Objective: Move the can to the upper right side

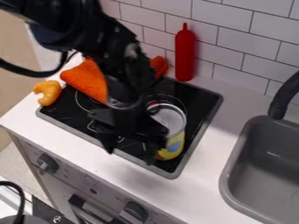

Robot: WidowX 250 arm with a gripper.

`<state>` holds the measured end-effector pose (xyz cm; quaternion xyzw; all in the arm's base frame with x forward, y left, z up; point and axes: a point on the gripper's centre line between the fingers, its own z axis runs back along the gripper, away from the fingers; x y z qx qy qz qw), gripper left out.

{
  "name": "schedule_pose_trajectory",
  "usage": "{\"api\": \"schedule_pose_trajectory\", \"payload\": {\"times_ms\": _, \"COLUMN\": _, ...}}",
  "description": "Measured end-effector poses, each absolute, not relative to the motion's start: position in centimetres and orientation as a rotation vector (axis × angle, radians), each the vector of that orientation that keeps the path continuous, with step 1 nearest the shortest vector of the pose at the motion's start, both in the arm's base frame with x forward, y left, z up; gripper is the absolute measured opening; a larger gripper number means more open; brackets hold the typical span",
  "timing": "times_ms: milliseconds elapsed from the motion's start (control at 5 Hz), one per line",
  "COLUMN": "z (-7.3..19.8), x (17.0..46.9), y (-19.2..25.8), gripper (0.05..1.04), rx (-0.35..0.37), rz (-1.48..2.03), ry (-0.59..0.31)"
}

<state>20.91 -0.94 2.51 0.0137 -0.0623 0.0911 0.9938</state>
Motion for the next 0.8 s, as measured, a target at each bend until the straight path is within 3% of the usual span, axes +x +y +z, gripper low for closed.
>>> {"api": "schedule_pose_trajectory", "payload": {"times_ms": 800, "z": 1.3, "x": 26.7, "y": -1.4, "gripper": 0.997, "rx": 0.061, "rz": 0.272, "ry": -0.219}}
